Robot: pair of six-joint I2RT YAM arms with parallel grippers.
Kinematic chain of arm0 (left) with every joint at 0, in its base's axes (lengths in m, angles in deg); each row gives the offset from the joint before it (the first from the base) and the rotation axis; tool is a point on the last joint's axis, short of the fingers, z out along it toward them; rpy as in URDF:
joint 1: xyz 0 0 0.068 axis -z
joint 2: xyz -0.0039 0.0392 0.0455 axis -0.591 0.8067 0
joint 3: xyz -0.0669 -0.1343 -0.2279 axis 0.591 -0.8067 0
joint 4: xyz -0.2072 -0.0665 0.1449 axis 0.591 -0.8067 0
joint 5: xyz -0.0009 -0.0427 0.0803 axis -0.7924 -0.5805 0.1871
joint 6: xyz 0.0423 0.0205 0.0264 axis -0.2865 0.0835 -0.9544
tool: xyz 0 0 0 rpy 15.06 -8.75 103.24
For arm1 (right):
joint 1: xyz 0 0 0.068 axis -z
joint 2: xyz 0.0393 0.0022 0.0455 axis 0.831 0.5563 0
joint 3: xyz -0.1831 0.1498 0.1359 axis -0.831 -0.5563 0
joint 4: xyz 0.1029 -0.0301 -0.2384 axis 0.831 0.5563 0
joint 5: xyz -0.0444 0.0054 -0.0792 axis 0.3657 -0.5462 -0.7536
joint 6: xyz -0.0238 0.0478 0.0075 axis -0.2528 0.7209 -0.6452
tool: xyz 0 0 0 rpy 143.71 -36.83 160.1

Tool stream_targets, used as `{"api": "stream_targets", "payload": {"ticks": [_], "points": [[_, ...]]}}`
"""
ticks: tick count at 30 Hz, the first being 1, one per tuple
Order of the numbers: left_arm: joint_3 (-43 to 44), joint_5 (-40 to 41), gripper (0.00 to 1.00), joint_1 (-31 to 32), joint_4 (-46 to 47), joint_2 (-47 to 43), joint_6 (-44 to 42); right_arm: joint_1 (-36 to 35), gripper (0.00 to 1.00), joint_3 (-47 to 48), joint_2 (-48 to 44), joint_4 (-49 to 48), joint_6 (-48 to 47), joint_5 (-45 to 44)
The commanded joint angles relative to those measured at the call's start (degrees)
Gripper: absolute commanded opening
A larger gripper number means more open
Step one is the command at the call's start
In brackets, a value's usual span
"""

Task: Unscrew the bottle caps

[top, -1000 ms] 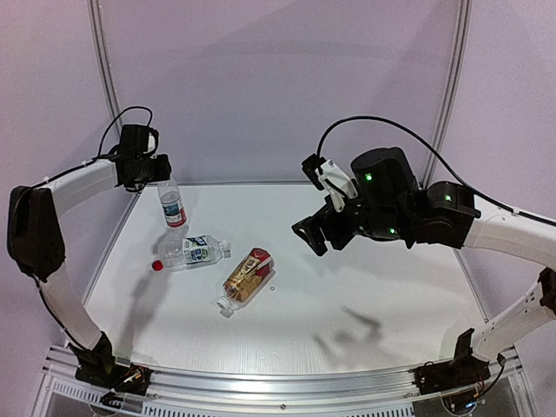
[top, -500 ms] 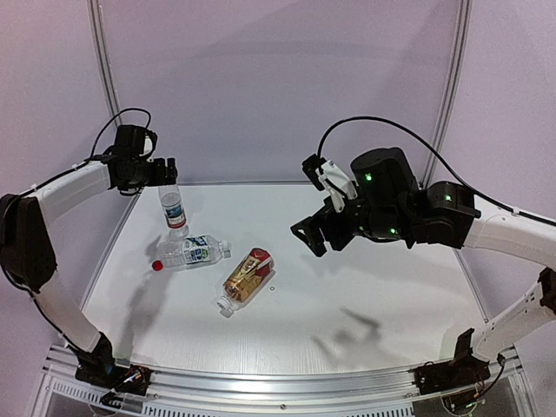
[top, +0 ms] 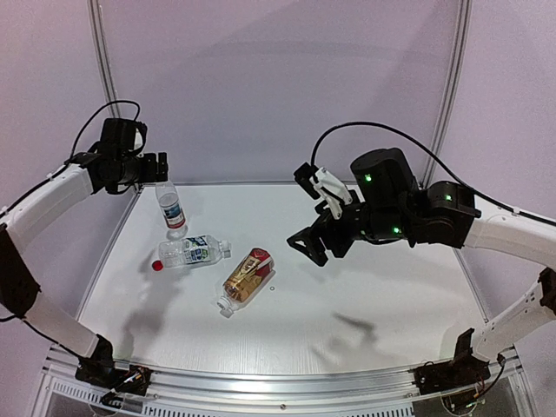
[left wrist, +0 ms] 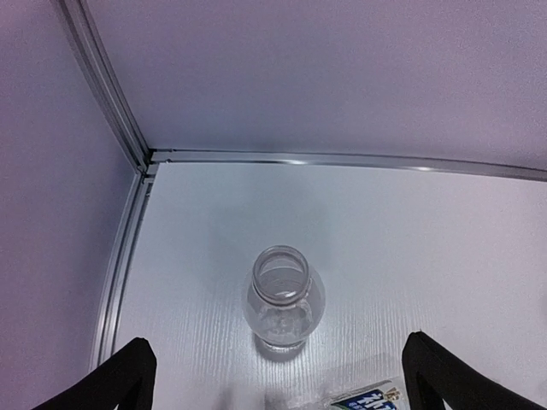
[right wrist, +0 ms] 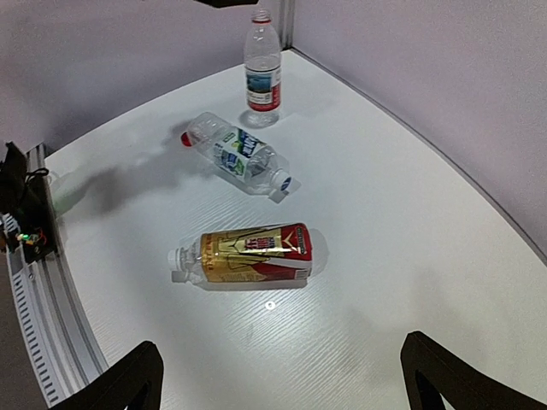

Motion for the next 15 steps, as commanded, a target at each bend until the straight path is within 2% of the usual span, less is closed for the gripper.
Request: {"api": "stream_targets", "payload": {"ticks": [1,4,6,9,15], "points": [[0.98,10.97,0.99,4.43,-10.44,-5.35,1.53,0.26,0.99,1.57,0.14,1.05,-9.95,13.78],[2.73,13.79,0.99,6.81,-19.78,-7.56,5.25,0.36,0.99,3.54,3.48,5.36,-19.85,21.41],[2.3,11.7,0.99,7.21,-24.21,-9.99,8.7,0.38,0.99,5.32,6.6,7.88,-25.28,21.61],[-3.17,10.21,0.99,10.06,-24.69,-16.93,9.9,0.9,0.99,7.55,11.43,8.61,-31.49,20.01],[-8.61,6.27,0.99,13.72,-29.73,-29.53,14.96,1.5,0.99,12.81,20.11,10.75,-45.33,25.99]]}}
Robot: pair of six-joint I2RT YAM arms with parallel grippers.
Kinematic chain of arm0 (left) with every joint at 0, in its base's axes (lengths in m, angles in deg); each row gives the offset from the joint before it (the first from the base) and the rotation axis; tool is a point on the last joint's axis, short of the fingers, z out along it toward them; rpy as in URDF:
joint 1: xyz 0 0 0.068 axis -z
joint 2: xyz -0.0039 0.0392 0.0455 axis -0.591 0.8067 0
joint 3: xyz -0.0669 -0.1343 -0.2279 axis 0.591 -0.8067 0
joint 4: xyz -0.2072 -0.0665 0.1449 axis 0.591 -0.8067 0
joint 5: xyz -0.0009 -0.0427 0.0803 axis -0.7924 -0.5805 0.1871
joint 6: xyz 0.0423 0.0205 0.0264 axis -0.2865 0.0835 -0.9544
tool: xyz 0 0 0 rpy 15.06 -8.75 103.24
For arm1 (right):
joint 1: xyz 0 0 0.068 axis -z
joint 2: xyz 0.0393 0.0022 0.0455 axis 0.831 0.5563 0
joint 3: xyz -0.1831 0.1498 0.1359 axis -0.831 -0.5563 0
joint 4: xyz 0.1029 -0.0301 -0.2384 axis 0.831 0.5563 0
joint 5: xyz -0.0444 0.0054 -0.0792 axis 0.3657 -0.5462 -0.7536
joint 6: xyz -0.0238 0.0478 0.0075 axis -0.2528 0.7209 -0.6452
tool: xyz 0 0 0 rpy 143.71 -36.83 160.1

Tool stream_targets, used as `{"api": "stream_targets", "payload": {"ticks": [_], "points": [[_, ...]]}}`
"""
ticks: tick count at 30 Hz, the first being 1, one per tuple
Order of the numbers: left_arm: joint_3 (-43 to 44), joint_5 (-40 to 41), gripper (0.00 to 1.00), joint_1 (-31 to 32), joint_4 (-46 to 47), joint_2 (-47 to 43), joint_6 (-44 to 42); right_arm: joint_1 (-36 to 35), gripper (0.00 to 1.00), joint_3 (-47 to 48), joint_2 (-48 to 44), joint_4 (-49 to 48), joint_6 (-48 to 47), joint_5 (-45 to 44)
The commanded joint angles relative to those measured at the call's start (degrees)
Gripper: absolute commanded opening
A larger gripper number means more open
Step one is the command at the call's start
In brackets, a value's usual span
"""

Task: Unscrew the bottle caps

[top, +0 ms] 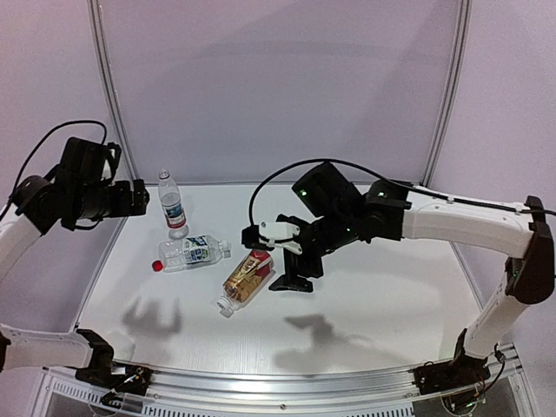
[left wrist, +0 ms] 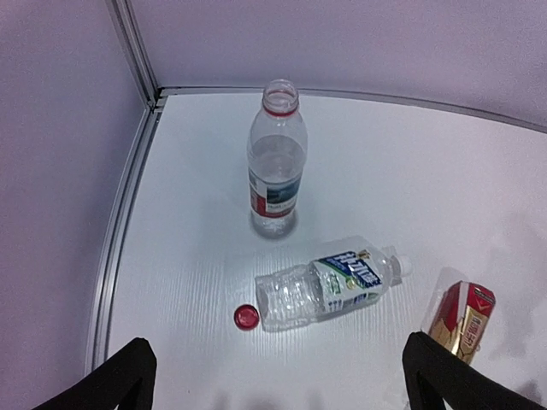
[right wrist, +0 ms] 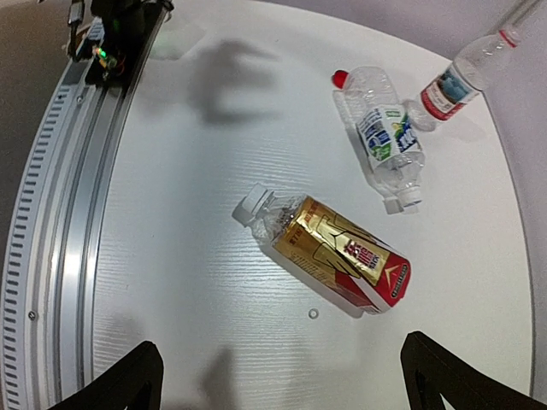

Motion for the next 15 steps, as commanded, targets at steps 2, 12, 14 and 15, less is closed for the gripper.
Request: {"api": "stream_targets", "payload": {"ticks": [2,12,14,15], "points": [[-2.34,-2.29,0.99,2.51,-9.28,-9.91,6.93,0.78,0.99,6.73,9.26,5.4,-16.57,4.34],[-5.96,-4.21,0.99,6.12,-18.77,-21.68,16.4,1.19,0.99,19.2,26.17,6.68,-22.98,3.94],[-6.43,-4.48,0.99,6.14,-19.94,-22.98,17.21,1.25,0.99,20.48,28.66,4.47,-23.88,2.12],[-6.48,-4.67,0.99,6.14,-20.22,-23.66,17.5,1.38,0.99,21.18,29.71,3.57,-24.1,1.37]]}}
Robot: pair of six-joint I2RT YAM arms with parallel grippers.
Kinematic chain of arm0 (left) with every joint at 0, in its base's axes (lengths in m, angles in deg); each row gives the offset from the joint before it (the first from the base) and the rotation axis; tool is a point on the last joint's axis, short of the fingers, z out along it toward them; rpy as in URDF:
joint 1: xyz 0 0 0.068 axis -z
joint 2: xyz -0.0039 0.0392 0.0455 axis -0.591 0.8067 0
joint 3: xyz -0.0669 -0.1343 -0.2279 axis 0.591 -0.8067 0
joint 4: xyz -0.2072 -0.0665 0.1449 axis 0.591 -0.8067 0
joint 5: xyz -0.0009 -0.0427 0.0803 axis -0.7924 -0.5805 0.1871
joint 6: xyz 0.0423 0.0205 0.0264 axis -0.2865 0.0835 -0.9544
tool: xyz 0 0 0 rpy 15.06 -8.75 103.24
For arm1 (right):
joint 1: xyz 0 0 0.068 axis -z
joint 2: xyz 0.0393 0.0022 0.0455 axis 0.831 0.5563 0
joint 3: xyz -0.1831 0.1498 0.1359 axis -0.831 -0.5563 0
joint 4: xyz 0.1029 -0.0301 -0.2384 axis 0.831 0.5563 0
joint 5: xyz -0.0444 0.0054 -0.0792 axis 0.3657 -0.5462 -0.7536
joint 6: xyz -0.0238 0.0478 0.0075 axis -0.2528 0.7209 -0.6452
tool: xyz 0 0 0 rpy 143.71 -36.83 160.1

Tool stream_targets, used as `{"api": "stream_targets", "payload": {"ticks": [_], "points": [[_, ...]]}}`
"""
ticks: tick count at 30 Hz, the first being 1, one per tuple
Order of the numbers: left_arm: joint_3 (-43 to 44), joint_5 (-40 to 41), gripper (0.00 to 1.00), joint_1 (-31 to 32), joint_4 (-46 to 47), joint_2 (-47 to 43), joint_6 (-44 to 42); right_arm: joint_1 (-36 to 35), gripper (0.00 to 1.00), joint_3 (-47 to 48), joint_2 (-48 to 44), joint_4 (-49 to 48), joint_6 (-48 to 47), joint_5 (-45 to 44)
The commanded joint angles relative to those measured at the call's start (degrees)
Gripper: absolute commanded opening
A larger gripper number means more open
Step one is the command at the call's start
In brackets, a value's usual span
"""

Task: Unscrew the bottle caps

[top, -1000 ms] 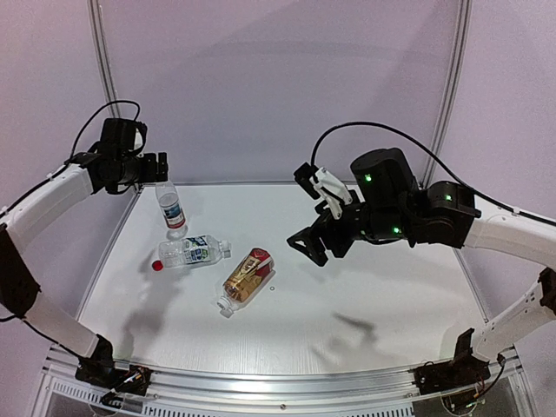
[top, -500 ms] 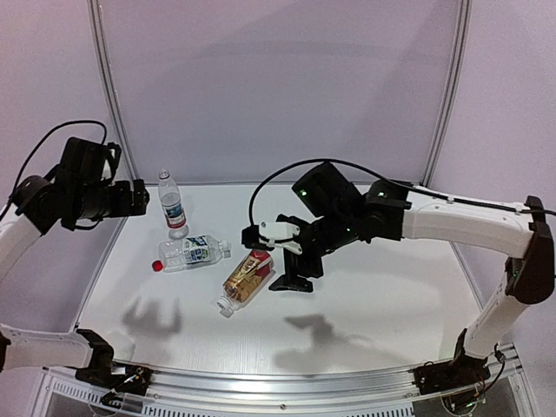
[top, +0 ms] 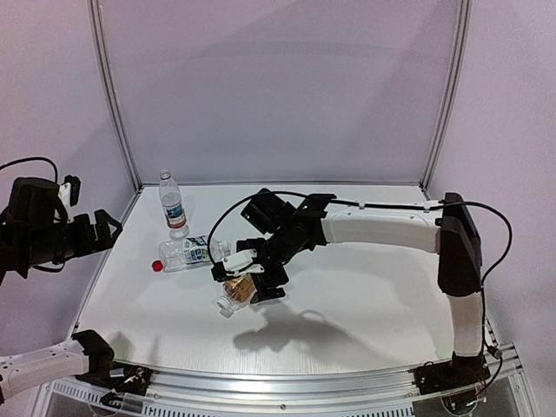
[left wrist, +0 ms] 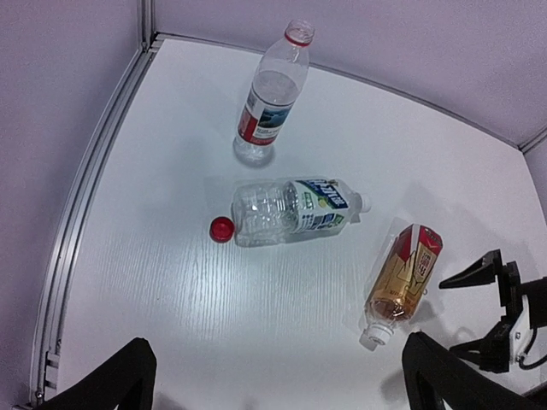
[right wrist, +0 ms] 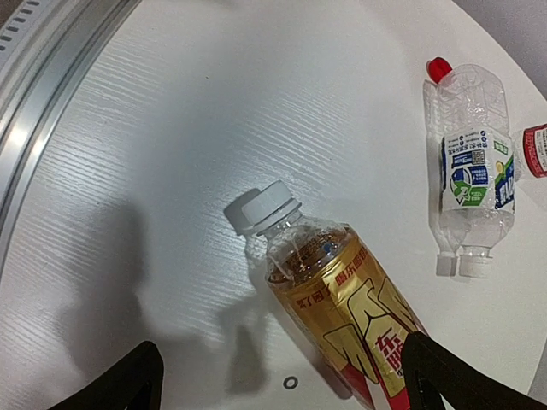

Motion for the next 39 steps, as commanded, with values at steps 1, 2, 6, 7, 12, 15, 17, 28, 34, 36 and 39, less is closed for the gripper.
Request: {"api": "stream_targets", "payload": {"ticks": [1,2,6,7,12,15,17,28,34,36,39], "points": [[-1.11,-1.76,0.99,0.46,-4.93,-2.25,3.68,0.82,0.99,3.89,4.79,-3.01,-2.89,-2.25],[-0.91,-1.92,0.99,0.46,-5.34,-2.39,3.87,0.89,0.99,4.66,5.88,-3.8,-2.92,-2.55],[0.43,-2.77,0.99,0.46,-6.76,-2.15,3.94,1.28,0.99,7.77,9.62,-6.27,-2.71,-2.76],[0.81,-3.11,0.99,0.46,-7.15,-1.78,3.9,1.43,0.99,8.36,10.43,-6.42,-2.56,-2.38],[2.79,-4.46,0.99,0.47,-8.79,-0.06,3.51,2.28,0.99,10.81,14.0,-5.89,-1.14,-1.26],[3.93,-4.77,0.99,0.51,-9.1,0.96,2.66,2.38,0.99,11.07,15.41,-5.7,0.02,-0.52],[4.85,-4.92,0.99,0.46,-9.39,2.14,1.9,2.31,0.99,11.05,16.33,-5.49,0.42,-0.58],[5.68,-4.97,0.99,0.5,-7.81,4.49,-0.38,2.91,0.82,9.69,17.27,-5.52,3.0,-1.93],[5.62,-4.99,0.99,0.47,-5.9,5.28,-1.02,1.86,0.69,6.84,14.16,-5.1,6.99,-6.58],[5.35,-5.03,0.99,0.49,-5.15,5.21,-1.03,1.26,0.69,6.55,12.79,-4.4,10.05,-9.47],[4.71,-4.98,0.99,0.53,-3.85,5.2,-0.78,0.93,0.68,9.72,12.27,0.52,18.46,-11.43]]}}
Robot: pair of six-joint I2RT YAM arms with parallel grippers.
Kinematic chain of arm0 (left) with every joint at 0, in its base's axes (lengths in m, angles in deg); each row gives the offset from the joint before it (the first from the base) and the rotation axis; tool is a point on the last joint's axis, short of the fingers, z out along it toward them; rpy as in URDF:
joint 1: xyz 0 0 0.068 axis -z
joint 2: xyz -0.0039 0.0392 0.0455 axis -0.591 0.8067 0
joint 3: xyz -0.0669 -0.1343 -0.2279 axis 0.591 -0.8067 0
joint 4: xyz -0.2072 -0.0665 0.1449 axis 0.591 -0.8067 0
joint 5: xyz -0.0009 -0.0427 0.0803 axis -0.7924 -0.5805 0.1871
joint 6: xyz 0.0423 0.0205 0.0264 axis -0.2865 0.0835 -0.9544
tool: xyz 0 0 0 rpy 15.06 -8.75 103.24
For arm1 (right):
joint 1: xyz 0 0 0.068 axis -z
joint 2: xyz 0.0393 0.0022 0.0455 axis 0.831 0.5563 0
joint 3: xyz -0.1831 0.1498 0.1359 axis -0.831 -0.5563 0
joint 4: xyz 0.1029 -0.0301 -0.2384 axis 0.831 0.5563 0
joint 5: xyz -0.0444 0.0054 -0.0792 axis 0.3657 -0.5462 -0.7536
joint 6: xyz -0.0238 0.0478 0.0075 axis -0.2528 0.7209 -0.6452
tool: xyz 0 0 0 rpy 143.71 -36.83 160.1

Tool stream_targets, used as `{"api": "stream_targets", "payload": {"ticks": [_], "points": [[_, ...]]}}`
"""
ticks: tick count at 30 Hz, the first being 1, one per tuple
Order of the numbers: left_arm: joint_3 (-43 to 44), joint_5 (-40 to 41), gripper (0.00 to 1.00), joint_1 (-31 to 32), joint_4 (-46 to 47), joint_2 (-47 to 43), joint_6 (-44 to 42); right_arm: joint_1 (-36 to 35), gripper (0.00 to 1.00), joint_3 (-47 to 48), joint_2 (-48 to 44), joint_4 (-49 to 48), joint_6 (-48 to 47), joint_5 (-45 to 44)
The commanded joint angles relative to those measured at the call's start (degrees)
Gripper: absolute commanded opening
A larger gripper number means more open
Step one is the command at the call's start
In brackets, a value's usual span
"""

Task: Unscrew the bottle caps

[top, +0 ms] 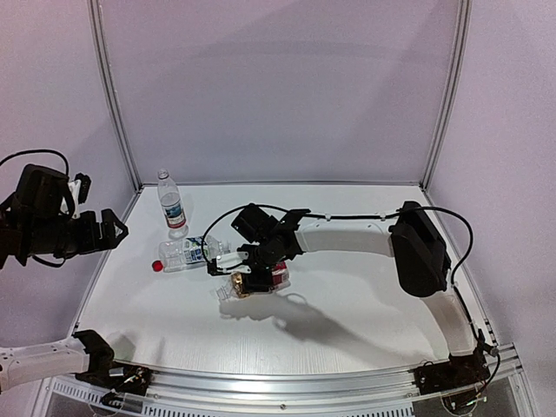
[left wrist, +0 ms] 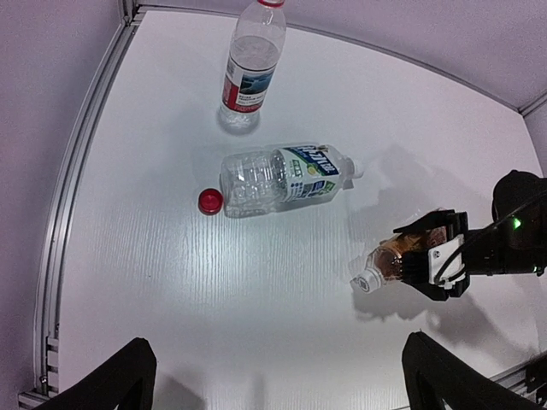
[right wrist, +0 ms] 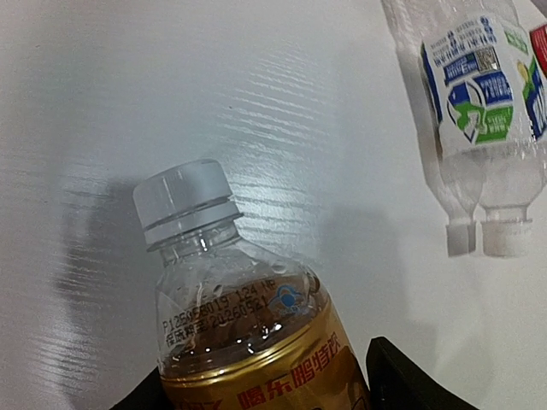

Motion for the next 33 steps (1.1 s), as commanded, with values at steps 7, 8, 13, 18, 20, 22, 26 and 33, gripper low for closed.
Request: {"api": "stream_targets", "payload": {"ticks": [7,8,13,18,20,22,26,33], "points": [[-3.46,-0.42,0.99,0.4,6.45,-0.66,0.28,-1.09,0.72,3.97,-3.36,14.27,32.54,-12.27],[-3.89,-0.23,0.99,0.43,7.07,-0.72,0.49,-1.08,0.73,4.6,-3.25,15.46,36.09,-13.36],[-6.14,1.02,0.99,0.94,9.29,-1.13,1.88,-1.1,0.82,2.42,-5.22,17.88,47.85,-13.54],[-6.65,2.09,0.99,1.23,9.64,-1.28,2.42,-1.07,0.99,-6.68,-12.66,10.3,46.3,-11.32],[-6.62,2.59,0.99,1.32,9.63,-1.23,2.27,-0.85,0.99,-7.24,-14.44,8.86,43.79,-10.7],[-6.46,2.94,0.99,1.32,9.63,-1.12,2.12,-0.13,0.99,-6.22,-15.27,9.58,41.6,-9.13],[-5.36,2.59,0.99,1.32,10.11,-0.71,1.58,3.07,0.99,-9.11,-17.69,8.69,35.8,-2.21],[-4.46,1.83,0.99,1.34,11.61,-0.21,0.15,5.86,0.99,-20.43,-21.79,0.16,22.85,8.01]]}}
